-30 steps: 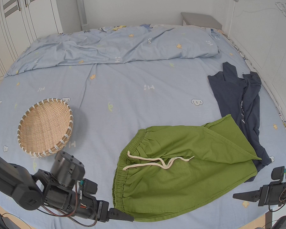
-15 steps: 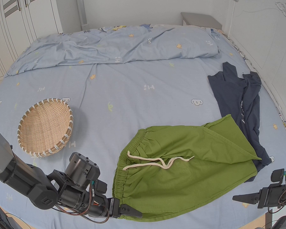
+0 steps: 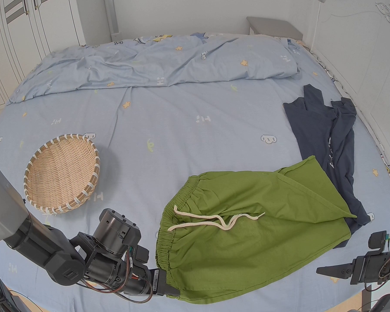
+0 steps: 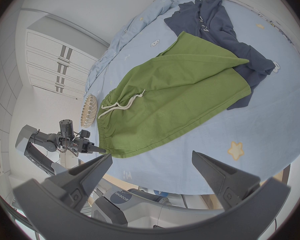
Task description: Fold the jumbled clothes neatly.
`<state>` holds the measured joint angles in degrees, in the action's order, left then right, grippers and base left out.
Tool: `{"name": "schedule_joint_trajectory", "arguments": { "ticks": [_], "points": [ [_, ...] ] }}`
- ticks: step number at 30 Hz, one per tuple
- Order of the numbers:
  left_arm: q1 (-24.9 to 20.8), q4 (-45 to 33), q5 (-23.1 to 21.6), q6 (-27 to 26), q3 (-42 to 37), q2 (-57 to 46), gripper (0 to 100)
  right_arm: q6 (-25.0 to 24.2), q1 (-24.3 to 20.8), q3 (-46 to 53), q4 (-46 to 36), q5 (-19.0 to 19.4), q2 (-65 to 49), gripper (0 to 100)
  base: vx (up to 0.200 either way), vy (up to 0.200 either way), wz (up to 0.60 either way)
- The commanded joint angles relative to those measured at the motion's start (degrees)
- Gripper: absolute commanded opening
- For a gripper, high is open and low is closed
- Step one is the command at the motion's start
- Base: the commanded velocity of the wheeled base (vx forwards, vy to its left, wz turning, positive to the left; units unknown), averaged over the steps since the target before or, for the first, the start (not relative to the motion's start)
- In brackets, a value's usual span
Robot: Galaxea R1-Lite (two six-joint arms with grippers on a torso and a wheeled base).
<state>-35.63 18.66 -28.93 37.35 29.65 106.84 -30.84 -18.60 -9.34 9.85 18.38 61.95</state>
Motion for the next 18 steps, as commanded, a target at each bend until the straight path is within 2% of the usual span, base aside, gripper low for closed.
{"name": "schedule_joint_trajectory", "arguments": {
  "ticks": [1,3,5,9,10,11,13,16,18],
  "points": [
    [0.2,-0.1,0.0,0.0,-0.1,0.1,0,0.0,0.0,0.0,0.0,0.0,0.3,100,0.0,0.0,0.0],
    [1.1,-0.4,0.0,0.1,-0.4,-0.5,0,-0.1,0.0,-0.1,0.0,0.1,0.4,100,0.0,0.0,0.0],
    [4.3,-0.8,-0.2,0.4,-0.8,-1.6,0,-0.3,0.0,-0.2,0.1,0.1,0.3,100,0.0,0.0,0.0],
    [12.2,-1.6,-1.3,-0.2,-4.6,-11.5,0,-0.4,0.0,-1.1,0.1,1.6,0.3,100,0.0,0.0,0.0],
    [12.2,-1.6,-1.3,-0.2,-4.6,-11.5,0,-0.4,0.0,-1.1,0.1,1.6,0.3,100,0.0,0.0,0.0],
    [16.6,-1.6,-2.9,-0.5,-6.4,-15.6,0,-0.4,0.2,-1.5,0.0,4.0,0.3,100,0.0,0.0,0.0],
    [20.5,-2.2,-5.8,-0.5,-8.2,-18.8,0,-0.4,0.6,-1.5,0.0,6.3,0.5,100,0.0,0.0,0.0],
    [23.5,-2.8,-8.0,-1.3,-10.3,-20.4,0,-0.3,0.8,-1.0,0.0,7.2,2.3,100,0.0,0.0,0.0],
    [26.0,-3.1,-9.0,-4.7,-13.4,-20.5,0,0.4,1.4,-0.5,0.1,7.3,5.5,100,0.0,0.0,0.0]
  ]
}}
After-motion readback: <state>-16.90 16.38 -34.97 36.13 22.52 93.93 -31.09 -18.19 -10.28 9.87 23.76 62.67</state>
